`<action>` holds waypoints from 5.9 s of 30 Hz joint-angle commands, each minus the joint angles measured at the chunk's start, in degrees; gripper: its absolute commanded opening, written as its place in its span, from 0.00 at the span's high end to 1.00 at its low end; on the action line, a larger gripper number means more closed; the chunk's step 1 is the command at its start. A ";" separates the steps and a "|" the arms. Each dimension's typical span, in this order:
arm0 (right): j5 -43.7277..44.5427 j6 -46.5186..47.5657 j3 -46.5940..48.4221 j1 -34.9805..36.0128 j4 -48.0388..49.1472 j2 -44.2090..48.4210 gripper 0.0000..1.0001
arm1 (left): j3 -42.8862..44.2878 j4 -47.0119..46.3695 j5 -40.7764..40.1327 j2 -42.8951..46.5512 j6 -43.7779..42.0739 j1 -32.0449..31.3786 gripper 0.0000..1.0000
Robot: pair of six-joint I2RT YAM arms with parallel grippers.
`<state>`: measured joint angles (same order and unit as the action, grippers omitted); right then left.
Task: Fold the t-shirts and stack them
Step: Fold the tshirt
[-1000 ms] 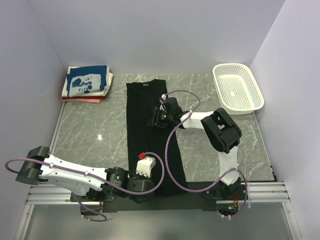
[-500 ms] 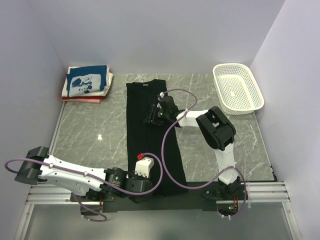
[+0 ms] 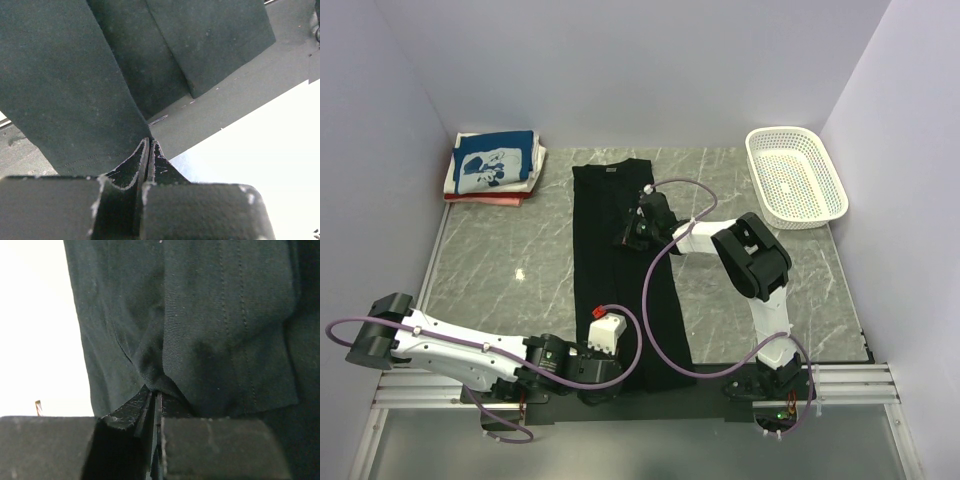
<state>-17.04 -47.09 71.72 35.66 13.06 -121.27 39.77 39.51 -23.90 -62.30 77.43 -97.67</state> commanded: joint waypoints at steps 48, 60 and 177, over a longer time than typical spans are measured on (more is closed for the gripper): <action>4.03 -0.46 4.04 -0.94 -6.03 5.87 1.00 | 2.86 -24.82 2.45 -14.51 -12.91 3.80 0.87; 0.25 1.03 0.79 -0.94 -8.66 12.89 0.50 | 0.31 -24.40 3.16 -8.66 -10.99 4.50 0.51; 2.45 4.38 -8.09 -8.32 -19.39 23.71 1.00 | 1.80 -30.45 18.98 -9.59 -25.22 71.30 0.99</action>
<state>-14.81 -42.76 61.84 28.77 -9.61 -98.61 38.41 12.67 -6.63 -72.23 54.50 -27.14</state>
